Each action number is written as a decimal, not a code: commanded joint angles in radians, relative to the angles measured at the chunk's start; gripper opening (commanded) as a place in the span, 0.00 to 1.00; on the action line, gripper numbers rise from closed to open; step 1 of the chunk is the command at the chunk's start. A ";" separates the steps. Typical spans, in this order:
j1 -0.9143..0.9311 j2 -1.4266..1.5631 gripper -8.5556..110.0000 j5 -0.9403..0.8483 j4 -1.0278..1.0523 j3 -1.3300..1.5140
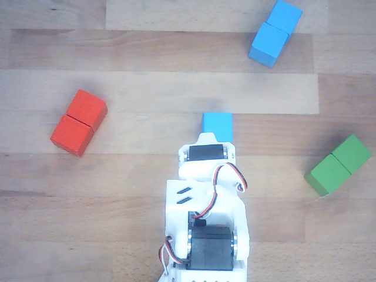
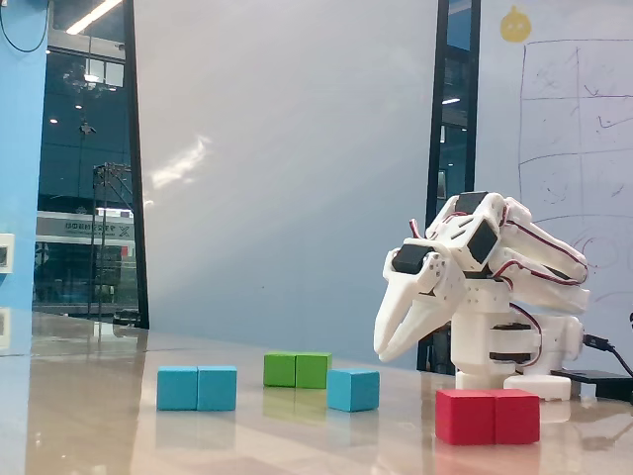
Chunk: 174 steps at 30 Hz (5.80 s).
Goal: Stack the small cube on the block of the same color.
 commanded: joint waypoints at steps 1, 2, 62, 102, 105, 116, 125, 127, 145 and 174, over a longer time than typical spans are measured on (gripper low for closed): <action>-0.002 0.031 0.07 0.002 0.000 -0.011; -0.011 0.031 0.07 -0.005 0.000 -0.011; -0.006 -1.325 0.08 0.009 0.290 -1.118; 0.101 -1.321 0.35 0.009 -0.091 -0.695; 0.156 -1.347 0.35 0.006 -0.091 -0.701; 0.031 -1.367 0.34 0.009 -0.083 -0.695; 0.018 -1.431 0.34 0.009 -0.130 -0.664; 0.020 -1.443 0.34 0.009 -0.170 -0.646; 0.021 -1.466 0.33 0.029 -0.236 -0.646; 0.084 -1.445 0.11 0.126 -0.127 -0.818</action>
